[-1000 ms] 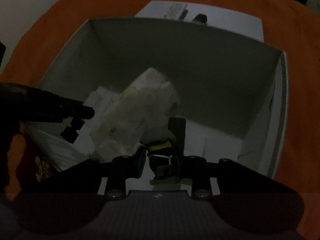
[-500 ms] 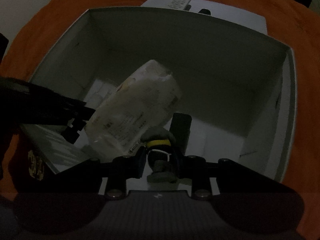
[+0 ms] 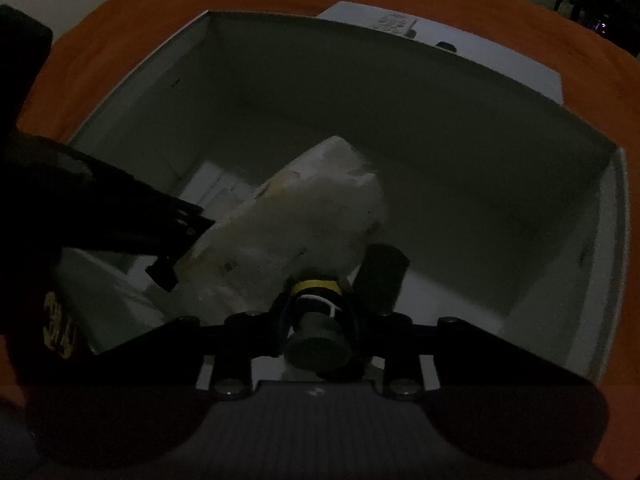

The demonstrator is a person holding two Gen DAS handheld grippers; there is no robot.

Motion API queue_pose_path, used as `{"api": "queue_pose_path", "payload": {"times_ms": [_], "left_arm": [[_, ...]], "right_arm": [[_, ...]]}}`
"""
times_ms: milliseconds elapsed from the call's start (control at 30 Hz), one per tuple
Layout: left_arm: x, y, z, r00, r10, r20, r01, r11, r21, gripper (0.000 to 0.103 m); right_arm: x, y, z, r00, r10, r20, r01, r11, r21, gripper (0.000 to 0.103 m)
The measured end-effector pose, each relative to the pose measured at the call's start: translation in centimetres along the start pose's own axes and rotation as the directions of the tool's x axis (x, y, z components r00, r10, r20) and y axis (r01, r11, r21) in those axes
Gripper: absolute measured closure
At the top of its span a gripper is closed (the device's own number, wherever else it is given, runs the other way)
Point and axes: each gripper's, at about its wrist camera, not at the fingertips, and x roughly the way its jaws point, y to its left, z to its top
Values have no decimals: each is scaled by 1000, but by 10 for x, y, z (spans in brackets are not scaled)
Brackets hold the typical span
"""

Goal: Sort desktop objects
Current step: 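Lower the vial into the box with the left tool while the right tool lowers the figurine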

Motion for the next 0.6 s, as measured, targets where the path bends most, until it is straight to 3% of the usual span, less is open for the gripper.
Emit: {"api": "queue_pose_path", "payload": {"times_ms": [233,600], "left_arm": [[3,-3,2,999,41,-8,-41,999,-19,87],[7,-5,2,994,106,-10,-106,994,-37,86]], "right_arm": [[16,12,2,999,-32,-1,32,999,-38,69],[26,3,-2,999,-18,-47,20,999,50,70]]}}
